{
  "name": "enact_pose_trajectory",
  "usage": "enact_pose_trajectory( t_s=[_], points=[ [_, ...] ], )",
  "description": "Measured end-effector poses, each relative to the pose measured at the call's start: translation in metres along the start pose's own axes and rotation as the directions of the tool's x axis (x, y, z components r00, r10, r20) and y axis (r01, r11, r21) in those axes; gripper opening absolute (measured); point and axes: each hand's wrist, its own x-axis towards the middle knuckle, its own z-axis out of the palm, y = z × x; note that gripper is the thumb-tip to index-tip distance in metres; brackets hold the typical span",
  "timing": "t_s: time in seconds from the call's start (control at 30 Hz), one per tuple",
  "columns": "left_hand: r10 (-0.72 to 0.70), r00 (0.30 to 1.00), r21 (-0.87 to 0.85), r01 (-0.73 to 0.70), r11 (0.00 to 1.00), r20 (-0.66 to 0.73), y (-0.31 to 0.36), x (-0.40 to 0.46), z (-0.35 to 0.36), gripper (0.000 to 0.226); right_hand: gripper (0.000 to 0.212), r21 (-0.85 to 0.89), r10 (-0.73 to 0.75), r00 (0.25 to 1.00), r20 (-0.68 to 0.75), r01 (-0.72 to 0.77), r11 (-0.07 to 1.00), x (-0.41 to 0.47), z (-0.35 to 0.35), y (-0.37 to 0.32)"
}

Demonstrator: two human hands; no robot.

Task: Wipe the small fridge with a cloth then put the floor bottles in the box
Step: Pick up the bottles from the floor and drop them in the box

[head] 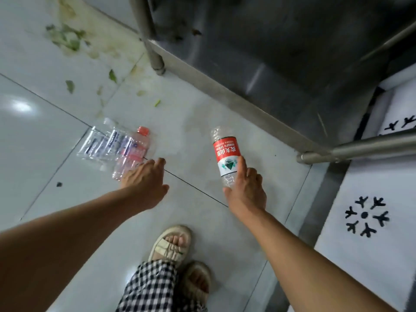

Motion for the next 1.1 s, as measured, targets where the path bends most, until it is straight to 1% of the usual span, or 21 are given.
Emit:
enact_pose_trajectory(
  t_s=[0.1,0.23,0.43,0.53,0.67,0.8,0.97,1.1],
  points=[
    [-0.086,0.996,-0.049,0.084,0.995,-0.031,-0.03,-0.034,-0.02,0.062,0.09,-0.022,-0.067,0.997,0.039,0.068,0.997,-0.019,-0.018,-0.036],
    [-0.163,0.986,-0.097,0.159,0.983,-0.042,-0.074,-0.061,-0.04,0.06,0.088,-0.039,-0.126,0.99,0.061,0.128,0.991,-0.035,-0.029,-0.088],
    [-0.218,0.976,-0.163,0.214,0.963,-0.01,-0.148,-0.066,-0.047,0.06,0.089,-0.073,-0.177,0.98,0.093,0.184,0.98,-0.04,-0.018,-0.161],
    [-0.21,0.978,-0.167,0.208,0.964,0.009,-0.187,-0.055,-0.047,0.058,0.088,-0.085,-0.162,0.982,0.094,0.17,0.982,-0.038,-0.001,-0.196],
    [-0.196,0.979,-0.179,0.201,0.963,0.05,-0.234,-0.035,-0.043,0.046,0.087,-0.057,-0.076,0.993,0.094,0.081,0.995,-0.037,0.028,-0.24],
    [-0.17,0.982,-0.193,0.183,0.964,0.081,-0.271,-0.009,-0.032,0.046,0.088,-0.054,-0.029,0.996,0.084,0.034,0.998,-0.026,0.058,-0.273],
    [-0.193,0.978,-0.241,0.206,0.949,0.076,-0.297,0.039,-0.002,0.05,0.089,-0.038,-0.044,0.999,0.025,0.045,0.998,0.004,0.094,-0.294],
    [-0.211,0.976,-0.286,0.218,0.933,0.058,-0.303,0.082,0.028,0.056,0.089,-0.012,-0.075,0.997,-0.017,0.075,0.997,0.033,0.12,-0.298]
  ],
)
